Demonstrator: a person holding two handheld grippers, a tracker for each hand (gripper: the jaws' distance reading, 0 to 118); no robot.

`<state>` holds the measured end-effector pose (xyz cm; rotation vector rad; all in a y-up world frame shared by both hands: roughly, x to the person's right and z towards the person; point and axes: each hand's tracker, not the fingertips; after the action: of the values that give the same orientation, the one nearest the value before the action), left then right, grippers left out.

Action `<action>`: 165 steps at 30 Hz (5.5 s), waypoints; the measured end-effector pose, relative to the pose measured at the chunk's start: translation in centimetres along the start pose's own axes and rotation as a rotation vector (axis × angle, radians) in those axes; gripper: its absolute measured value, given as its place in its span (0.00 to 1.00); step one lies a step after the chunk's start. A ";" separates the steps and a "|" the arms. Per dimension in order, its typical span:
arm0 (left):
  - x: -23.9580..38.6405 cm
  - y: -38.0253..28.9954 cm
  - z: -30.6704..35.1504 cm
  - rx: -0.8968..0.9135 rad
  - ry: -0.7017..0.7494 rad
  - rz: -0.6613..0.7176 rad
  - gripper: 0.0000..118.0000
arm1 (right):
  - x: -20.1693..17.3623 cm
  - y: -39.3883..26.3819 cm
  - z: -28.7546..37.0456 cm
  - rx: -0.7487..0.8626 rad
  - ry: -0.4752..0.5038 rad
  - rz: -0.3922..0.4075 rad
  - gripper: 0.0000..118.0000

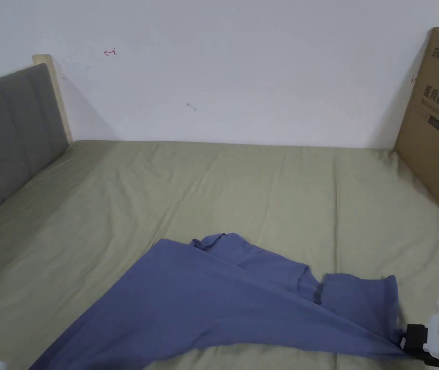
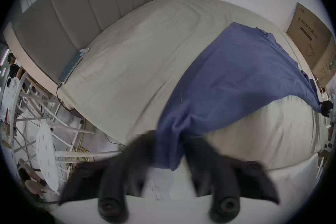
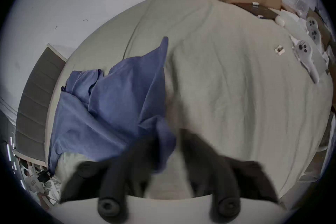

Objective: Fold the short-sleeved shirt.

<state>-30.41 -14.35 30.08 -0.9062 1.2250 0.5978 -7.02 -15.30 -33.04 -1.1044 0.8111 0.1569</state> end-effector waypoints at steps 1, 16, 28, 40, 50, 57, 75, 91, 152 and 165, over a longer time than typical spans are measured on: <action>0.1 0.2 0.1 0.000 0.001 0.001 0.78 | -0.1 0.2 0.3 0.006 -0.021 0.002 0.62; 10.0 2.8 3.5 0.125 -0.236 -0.187 0.00 | -1.4 -3.6 3.1 0.130 0.007 0.091 0.00; 11.3 5.3 1.0 0.118 -0.306 -0.165 0.00 | -0.1 -0.4 -0.3 0.091 -0.014 0.056 0.83; 11.8 6.3 -1.2 0.052 -0.294 -0.156 0.00 | -1.6 0.0 -2.3 0.033 -0.092 0.105 0.02; 14.5 15.7 -5.8 0.083 -0.342 -0.145 0.00 | -2.5 2.0 -0.6 0.074 -0.051 0.126 0.02; 18.8 26.5 -13.4 0.070 -0.316 -0.174 0.84 | -1.5 1.8 -1.9 0.028 -0.057 0.117 0.02; 23.7 29.0 -19.5 0.035 -0.221 -0.262 0.04 | -1.6 1.6 -3.1 -0.022 -0.050 0.070 0.02; 16.5 33.5 -1.0 0.316 -0.212 -0.229 0.04 | -5.1 8.3 5.2 0.220 0.019 0.129 0.02; 27.1 41.0 -19.5 0.329 0.092 -0.264 0.03 | -14.8 30.8 -11.9 0.158 -0.158 0.249 0.02; 19.5 26.0 -9.9 0.289 -0.004 -0.250 0.03 | -8.7 15.5 -5.9 0.106 -0.103 0.179 0.02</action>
<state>-51.50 -10.38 3.75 -0.7959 1.1376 0.2160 -23.83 -10.60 -39.87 -0.9163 0.8163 0.3153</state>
